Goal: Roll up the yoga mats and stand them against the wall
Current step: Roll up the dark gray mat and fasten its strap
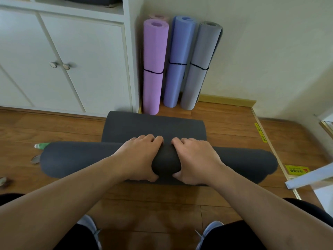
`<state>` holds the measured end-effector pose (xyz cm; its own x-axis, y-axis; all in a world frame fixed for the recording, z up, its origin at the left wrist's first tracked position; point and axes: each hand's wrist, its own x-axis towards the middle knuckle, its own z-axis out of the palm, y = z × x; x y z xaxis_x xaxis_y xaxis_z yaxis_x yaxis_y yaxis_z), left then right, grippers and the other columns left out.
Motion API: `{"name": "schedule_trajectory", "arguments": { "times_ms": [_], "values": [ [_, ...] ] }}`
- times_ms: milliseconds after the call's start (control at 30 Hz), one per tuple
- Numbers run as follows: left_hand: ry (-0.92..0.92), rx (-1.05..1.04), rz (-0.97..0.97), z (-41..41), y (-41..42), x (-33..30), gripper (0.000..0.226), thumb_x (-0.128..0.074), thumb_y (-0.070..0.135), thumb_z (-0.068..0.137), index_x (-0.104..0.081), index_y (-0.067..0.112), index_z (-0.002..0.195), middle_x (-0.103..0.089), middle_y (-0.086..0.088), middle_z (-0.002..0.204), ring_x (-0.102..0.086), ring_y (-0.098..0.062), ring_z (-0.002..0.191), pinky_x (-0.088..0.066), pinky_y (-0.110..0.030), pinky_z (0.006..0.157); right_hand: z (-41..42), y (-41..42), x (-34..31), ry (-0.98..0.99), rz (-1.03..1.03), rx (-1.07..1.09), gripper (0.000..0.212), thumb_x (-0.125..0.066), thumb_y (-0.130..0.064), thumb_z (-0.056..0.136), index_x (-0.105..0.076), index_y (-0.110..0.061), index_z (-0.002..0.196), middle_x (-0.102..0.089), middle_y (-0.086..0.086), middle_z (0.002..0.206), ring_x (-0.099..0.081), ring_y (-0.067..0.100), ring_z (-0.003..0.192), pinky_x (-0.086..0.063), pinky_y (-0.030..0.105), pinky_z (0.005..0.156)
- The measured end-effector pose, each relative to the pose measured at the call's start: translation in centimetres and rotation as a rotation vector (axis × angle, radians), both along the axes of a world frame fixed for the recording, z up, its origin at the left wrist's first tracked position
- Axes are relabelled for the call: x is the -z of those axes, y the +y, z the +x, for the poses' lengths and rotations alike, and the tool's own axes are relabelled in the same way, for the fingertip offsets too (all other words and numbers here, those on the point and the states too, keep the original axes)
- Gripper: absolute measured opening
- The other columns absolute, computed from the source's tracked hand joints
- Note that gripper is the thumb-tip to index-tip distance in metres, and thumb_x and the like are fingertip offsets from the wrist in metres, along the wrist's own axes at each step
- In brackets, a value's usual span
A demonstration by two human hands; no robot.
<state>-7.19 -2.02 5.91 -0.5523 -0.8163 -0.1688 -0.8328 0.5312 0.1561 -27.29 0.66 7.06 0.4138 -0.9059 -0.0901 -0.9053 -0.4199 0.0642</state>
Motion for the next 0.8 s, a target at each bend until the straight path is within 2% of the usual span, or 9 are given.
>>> {"name": "schedule_trajectory", "arguments": {
  "times_ms": [67, 133, 267, 333, 500, 600, 667, 733, 800],
  "values": [
    [-0.054, 0.028, -0.098, -0.2, 0.2, 0.4, 0.097, -0.086, 0.065, 0.066, -0.037, 0.029, 0.141, -0.047, 0.006, 0.13, -0.052, -0.016, 0.116, -0.051, -0.035, 0.098, -0.2, -0.3, -0.3, -0.009, 0.025, 0.021, 0.086, -0.082, -0.067, 0.074, -0.042, -0.026, 0.139, -0.065, -0.003, 0.118, -0.064, 0.02, 0.103, -0.059, 0.039, 0.082],
    [-0.069, 0.019, -0.112, -0.4, 0.3, 0.4, 0.091, -0.087, 0.061, 0.066, -0.039, 0.026, 0.136, -0.051, 0.005, 0.126, -0.055, -0.017, 0.112, -0.053, -0.034, 0.094, -0.2, -0.3, -0.2, -0.022, 0.053, 0.025, 0.09, -0.084, -0.067, 0.072, -0.04, -0.028, 0.14, -0.065, -0.003, 0.119, -0.064, 0.02, 0.104, -0.058, 0.039, 0.085],
    [-0.021, -0.041, -0.028, -0.1, -0.3, -0.8, 0.09, -0.091, 0.056, 0.064, -0.039, 0.025, 0.131, -0.058, 0.008, 0.118, -0.061, -0.015, 0.102, -0.059, -0.035, 0.087, 0.5, 0.3, 0.0, 0.001, 0.005, -0.005, 0.129, -0.09, -0.066, 0.066, -0.013, -0.023, 0.16, -0.048, 0.004, 0.149, -0.049, 0.028, 0.136, -0.042, 0.046, 0.116],
    [-0.02, -0.06, 0.039, 0.0, -0.5, -1.2, 0.093, -0.092, 0.059, 0.062, -0.038, 0.027, 0.131, -0.059, 0.01, 0.115, -0.062, -0.015, 0.1, -0.06, -0.036, 0.085, 0.7, 0.3, -0.2, 0.047, 0.003, -0.003, 0.138, -0.092, -0.068, 0.063, -0.008, -0.021, 0.163, -0.043, 0.005, 0.154, -0.045, 0.029, 0.14, -0.04, 0.047, 0.117],
    [-0.054, -0.033, 0.175, 0.3, -0.6, -1.6, 0.086, -0.09, 0.061, 0.066, -0.038, 0.035, 0.129, -0.058, 0.013, 0.114, -0.059, -0.011, 0.1, -0.058, -0.035, 0.087, 0.5, 0.2, -0.4, -0.047, 0.063, -0.019, 0.101, -0.087, -0.065, 0.071, -0.035, -0.025, 0.147, -0.06, 0.0, 0.134, -0.06, 0.023, 0.119, -0.055, 0.04, 0.095],
    [-0.07, -0.002, 0.095, 0.5, -0.2, -1.2, 0.094, -0.087, 0.067, 0.064, -0.037, 0.035, 0.137, -0.051, 0.014, 0.126, -0.055, -0.013, 0.113, -0.054, -0.036, 0.098, 0.4, 0.1, -0.7, -0.05, 0.068, -0.014, 0.092, -0.084, -0.069, 0.072, -0.04, -0.027, 0.142, -0.064, -0.003, 0.124, -0.063, 0.021, 0.11, -0.058, 0.039, 0.085],
    [-0.091, 0.02, -0.013, 0.0, 0.2, -0.5, 0.101, -0.088, 0.068, 0.062, -0.036, 0.031, 0.14, -0.049, 0.01, 0.129, -0.053, -0.015, 0.117, -0.052, -0.037, 0.101, 0.3, -0.3, -0.9, -0.043, 0.093, 0.015, 0.09, -0.084, -0.071, 0.07, -0.042, -0.03, 0.139, -0.064, -0.006, 0.12, -0.064, 0.019, 0.106, -0.059, 0.04, 0.084],
    [-0.073, 0.012, -0.052, -0.3, 0.4, -0.2, 0.094, -0.09, 0.064, 0.062, -0.038, 0.029, 0.132, -0.054, 0.009, 0.123, -0.057, -0.015, 0.111, -0.055, -0.037, 0.094, 0.1, -0.3, -0.9, -0.038, 0.113, 0.026, 0.089, -0.083, -0.072, 0.069, -0.043, -0.031, 0.137, -0.063, -0.007, 0.118, -0.064, 0.019, 0.105, -0.059, 0.04, 0.085],
    [-0.054, -0.004, -0.032, -0.2, 0.2, -0.4, 0.085, -0.089, 0.061, 0.063, -0.039, 0.03, 0.125, -0.057, 0.011, 0.114, -0.06, -0.014, 0.102, -0.058, -0.036, 0.087, 0.3, 0.0, -0.9, -0.033, 0.088, 0.003, 0.093, -0.083, -0.07, 0.07, -0.039, -0.03, 0.142, -0.061, -0.004, 0.124, -0.062, 0.021, 0.113, -0.056, 0.041, 0.094]
  ]
}}
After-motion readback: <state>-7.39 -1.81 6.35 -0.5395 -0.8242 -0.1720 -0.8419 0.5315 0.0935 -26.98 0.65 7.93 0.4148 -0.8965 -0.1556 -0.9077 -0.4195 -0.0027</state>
